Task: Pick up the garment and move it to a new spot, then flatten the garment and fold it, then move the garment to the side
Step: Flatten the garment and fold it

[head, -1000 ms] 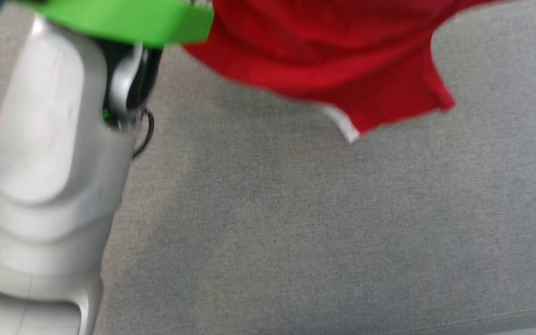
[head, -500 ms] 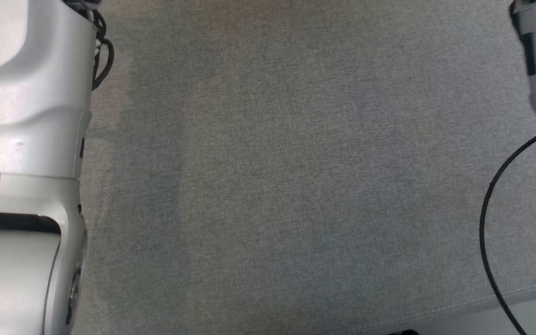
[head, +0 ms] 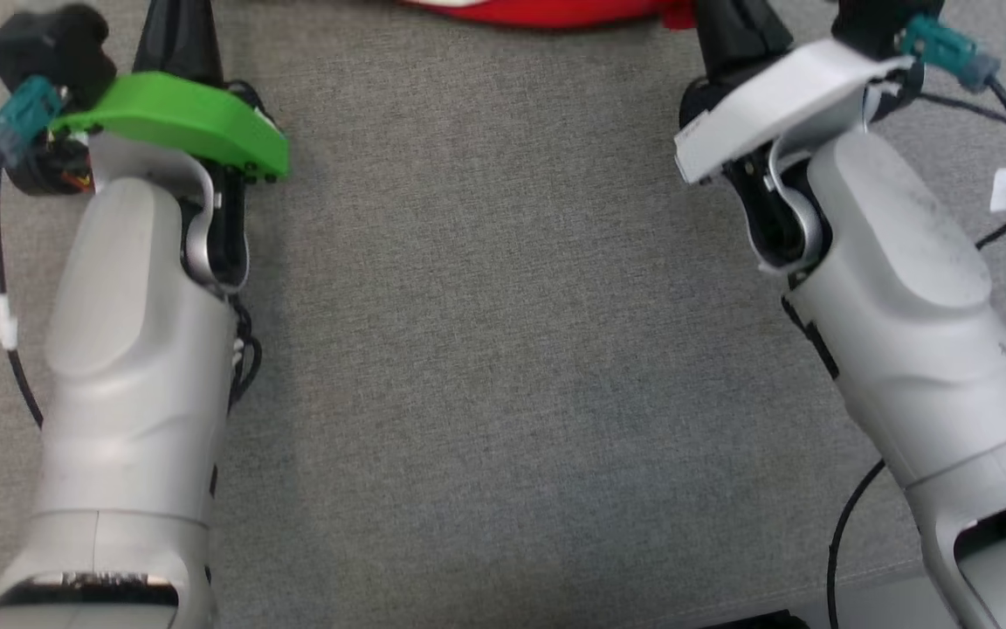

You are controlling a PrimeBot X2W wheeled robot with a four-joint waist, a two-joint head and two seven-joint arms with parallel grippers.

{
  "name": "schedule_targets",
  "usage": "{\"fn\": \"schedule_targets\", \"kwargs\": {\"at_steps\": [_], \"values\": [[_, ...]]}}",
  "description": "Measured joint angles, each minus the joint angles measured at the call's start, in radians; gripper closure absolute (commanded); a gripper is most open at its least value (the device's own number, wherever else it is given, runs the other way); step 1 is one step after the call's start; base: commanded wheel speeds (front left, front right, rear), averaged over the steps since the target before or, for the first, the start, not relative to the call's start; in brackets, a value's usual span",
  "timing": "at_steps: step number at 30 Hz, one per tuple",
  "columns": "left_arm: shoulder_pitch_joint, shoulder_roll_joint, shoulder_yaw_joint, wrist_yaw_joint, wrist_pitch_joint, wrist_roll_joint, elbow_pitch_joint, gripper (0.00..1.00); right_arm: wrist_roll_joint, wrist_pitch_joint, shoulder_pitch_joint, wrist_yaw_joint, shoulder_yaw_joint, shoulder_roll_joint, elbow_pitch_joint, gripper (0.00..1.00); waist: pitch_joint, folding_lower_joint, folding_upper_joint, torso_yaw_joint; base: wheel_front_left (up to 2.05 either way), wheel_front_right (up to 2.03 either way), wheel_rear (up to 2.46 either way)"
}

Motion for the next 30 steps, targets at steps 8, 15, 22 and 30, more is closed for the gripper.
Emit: {"fn": "schedule_targets", "kwargs": {"at_steps": [8,15,22,30], "values": [[0.392,0.001,0.036,-0.034,0.000,-0.014,-0.333,1.00,-0.043,-0.001,0.375,0.000,-0.063,-0.054,-0.294,1.00,-0.066,-0.0002,0.0000,0.005,0.00,0.00,0.00],[0.676,0.000,-0.014,-0.020,0.000,0.032,-0.550,1.00,-0.096,-0.001,0.676,0.000,-0.138,-0.083,-0.552,1.00,-0.152,-0.0002,0.0000,0.013,0.00,0.00,0.00],[0.887,0.001,-0.091,0.029,0.041,0.054,-0.712,1.00,-0.144,-0.001,0.932,0.000,-0.199,-0.105,-0.737,1.00,-0.242,-0.0002,0.0000,0.023,0.00,0.00,0.00],[1.018,0.031,-0.109,0.093,0.203,0.074,-0.955,1.00,-0.181,0.045,1.084,0.000,-0.249,-0.116,-0.887,1.00,-0.291,-0.0002,0.0000,0.031,0.00,0.00,0.00]]}}
